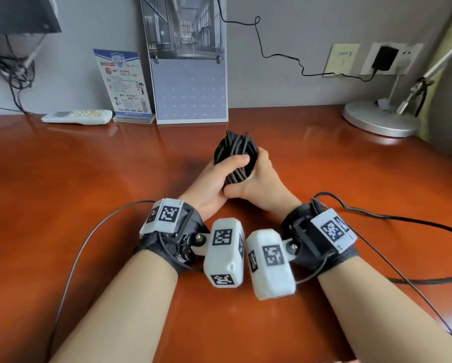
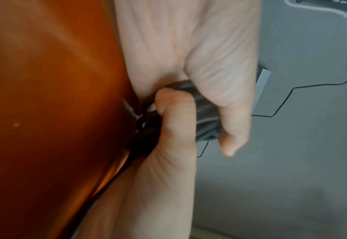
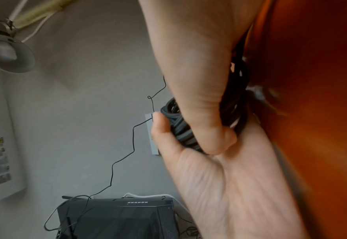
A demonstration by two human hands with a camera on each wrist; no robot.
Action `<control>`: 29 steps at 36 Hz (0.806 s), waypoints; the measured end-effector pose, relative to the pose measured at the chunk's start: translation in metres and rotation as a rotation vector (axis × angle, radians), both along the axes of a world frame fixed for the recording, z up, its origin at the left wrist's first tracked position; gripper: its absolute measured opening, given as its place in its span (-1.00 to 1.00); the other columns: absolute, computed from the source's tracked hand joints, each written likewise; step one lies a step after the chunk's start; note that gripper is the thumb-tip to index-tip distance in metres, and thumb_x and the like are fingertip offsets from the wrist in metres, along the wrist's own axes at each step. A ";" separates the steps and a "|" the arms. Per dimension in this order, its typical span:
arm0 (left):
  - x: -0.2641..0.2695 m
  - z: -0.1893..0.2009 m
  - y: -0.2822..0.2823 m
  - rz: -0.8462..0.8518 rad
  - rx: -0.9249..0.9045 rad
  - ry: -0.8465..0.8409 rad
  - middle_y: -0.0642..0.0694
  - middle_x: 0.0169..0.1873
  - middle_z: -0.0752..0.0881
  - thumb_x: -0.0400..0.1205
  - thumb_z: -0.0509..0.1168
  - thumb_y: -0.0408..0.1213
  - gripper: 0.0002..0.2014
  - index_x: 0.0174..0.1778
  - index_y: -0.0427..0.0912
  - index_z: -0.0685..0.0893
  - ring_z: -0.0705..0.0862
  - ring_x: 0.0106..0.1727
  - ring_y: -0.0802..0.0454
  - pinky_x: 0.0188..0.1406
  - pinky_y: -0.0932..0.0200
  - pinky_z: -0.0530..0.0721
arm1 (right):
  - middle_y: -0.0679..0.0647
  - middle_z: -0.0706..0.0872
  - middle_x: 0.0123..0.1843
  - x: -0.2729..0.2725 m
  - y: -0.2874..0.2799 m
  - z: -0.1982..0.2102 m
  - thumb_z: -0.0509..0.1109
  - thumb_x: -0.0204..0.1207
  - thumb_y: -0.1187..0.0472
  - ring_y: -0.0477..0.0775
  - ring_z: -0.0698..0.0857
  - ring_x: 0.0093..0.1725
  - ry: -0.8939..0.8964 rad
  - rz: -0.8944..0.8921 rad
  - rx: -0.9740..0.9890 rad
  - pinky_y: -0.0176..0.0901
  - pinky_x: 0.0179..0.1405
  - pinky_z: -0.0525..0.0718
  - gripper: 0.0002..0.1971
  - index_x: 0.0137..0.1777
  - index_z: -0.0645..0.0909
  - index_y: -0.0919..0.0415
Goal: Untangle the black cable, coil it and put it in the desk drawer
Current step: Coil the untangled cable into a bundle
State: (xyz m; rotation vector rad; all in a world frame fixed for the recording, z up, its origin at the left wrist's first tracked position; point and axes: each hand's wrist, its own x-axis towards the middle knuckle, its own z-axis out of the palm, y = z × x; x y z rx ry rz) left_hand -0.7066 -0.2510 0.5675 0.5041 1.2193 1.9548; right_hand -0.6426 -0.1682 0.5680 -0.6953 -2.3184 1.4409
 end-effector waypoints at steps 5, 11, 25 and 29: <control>0.003 -0.001 0.001 0.064 0.070 -0.107 -0.30 0.21 0.69 0.42 0.41 -0.27 -0.42 0.38 -0.35 0.54 0.69 0.22 -0.13 0.26 0.06 0.66 | 0.14 0.47 0.33 0.001 0.003 -0.002 0.56 -0.16 -0.01 0.06 0.50 0.36 0.024 0.095 -0.057 0.02 0.35 0.55 -0.08 0.23 0.17 -0.07; -0.004 0.000 -0.008 -0.054 0.066 -0.128 -0.20 -0.04 0.76 0.27 0.45 -0.22 -0.46 0.18 -0.31 0.61 0.77 -0.04 -0.01 0.00 0.14 0.76 | 0.09 0.40 0.38 0.011 0.005 0.002 0.66 0.14 0.19 0.02 0.46 0.39 -0.056 0.212 -0.051 -0.25 0.16 0.55 0.01 0.50 0.08 0.10; 0.010 0.014 -0.010 -0.079 -0.129 0.117 -0.39 0.22 0.65 0.25 0.47 -0.23 -0.32 0.31 -0.38 0.57 0.68 0.22 -0.21 0.22 -0.06 0.67 | 0.07 0.39 0.40 0.019 -0.007 0.021 0.57 -0.16 -0.23 0.13 0.39 0.44 -0.287 0.150 0.039 0.09 0.38 0.51 0.27 0.58 0.11 0.23; 0.012 0.016 -0.008 -0.073 -0.198 0.193 -0.17 -0.06 0.77 0.43 0.38 -0.36 -0.78 -0.01 -0.24 0.71 0.73 0.03 -0.07 0.16 -0.03 0.66 | 0.03 0.47 0.25 0.014 -0.007 0.016 0.48 -0.42 -0.27 0.11 0.50 0.31 -0.251 0.125 0.063 0.05 0.22 0.65 0.23 0.43 0.39 0.13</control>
